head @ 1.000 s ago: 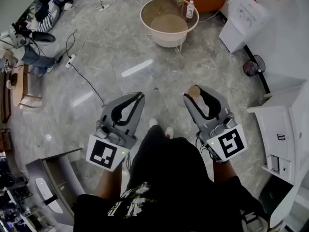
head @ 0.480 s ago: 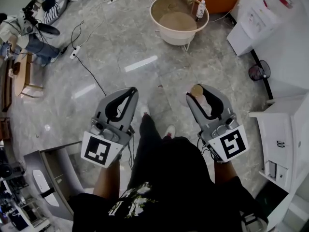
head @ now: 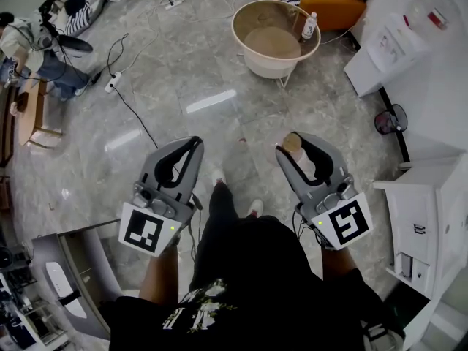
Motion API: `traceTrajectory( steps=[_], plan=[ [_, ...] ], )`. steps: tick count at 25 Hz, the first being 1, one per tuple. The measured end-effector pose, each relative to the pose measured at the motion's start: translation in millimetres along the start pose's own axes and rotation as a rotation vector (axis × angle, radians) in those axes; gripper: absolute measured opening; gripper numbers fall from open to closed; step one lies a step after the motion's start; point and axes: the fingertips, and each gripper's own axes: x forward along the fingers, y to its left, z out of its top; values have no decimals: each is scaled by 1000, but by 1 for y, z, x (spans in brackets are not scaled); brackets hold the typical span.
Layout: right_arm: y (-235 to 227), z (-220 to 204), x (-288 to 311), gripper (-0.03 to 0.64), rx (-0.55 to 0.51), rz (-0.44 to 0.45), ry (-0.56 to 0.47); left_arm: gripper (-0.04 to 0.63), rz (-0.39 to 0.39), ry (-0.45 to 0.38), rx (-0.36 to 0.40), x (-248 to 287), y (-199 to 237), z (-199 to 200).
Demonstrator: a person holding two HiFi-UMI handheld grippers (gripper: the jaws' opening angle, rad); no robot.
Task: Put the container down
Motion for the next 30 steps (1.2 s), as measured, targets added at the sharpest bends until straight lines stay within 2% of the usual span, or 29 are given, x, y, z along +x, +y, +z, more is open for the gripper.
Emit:
traceTrajectory(
  steps=[14,30],
  plan=[
    [-16,29,102,121,-4,-5,-30,23,-9,-3,12,16,103,5],
    [-11,29,212,121,-16,-76,-35,23,-85,-34,36,26,217,-14]
  ],
)
